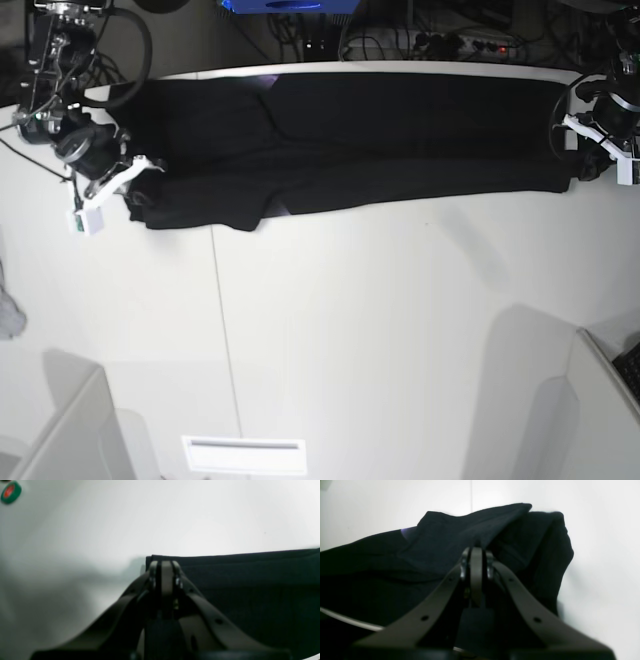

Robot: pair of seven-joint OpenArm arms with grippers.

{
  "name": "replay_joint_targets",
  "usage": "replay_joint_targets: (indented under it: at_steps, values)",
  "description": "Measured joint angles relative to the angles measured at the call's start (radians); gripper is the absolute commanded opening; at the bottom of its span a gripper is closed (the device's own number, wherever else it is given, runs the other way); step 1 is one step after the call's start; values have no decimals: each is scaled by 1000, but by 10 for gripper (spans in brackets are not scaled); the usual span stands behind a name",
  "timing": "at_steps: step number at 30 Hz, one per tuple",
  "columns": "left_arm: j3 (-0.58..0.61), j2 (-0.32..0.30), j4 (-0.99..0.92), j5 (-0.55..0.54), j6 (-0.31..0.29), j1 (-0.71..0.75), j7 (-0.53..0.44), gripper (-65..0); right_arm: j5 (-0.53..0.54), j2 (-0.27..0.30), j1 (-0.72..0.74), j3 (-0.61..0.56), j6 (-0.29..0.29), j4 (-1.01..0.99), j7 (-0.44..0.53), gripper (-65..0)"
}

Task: Fold the T-shirt properly
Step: 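Fold the hem up over the shoulder edge with both grippers, then release the hem and raise both grippers off the folded strip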

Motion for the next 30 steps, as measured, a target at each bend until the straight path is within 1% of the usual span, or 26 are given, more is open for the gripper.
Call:
replay_joint_targets:
  at_steps: [2,4,5,9,12,17,18,20,21,24,30]
  values:
    - [0,-2,0,0,0,-2,-2,-650,4,-31,-17,39,0,11,-18,-650]
    - [0,-1,0,0,0,-2,-1,-650,-1,-56,-22,84,0,12,-82,-650]
    - [0,-2,0,0,0,-2,-1,-650,0,-64,-21,102,0,13,-95,-650]
    - [0,-2,0,0,0,4,-3,-650,-4,-80,-19,146,0,32,-140,-650]
    - [0,-1,2,0,0,13,-1,-650,0,-82,-19,145,0,34,-164,-650]
    - [0,-1,6,-1,0,33,-1,-650,4,-99,-48,145,0,47,-165,-650]
    - [0,-2,6,0,0,40,-2,-650,31,-102,-57,146,0,48,-160,-650]
    - [0,-1,6,0,0,52,0,-650,117,-113,-76,183,2,48,-167,-650]
    - [0,-1,6,0,0,56,0,-650,129,-112,-84,196,4,48,-163,-650]
    - [0,-3,6,0,0,73,-3,-650,126,-98,-100,220,5,48,-163,-650]
    - [6,-2,6,2,0,87,-4,-650,127,-104,-107,215,5,45,-162,-650]
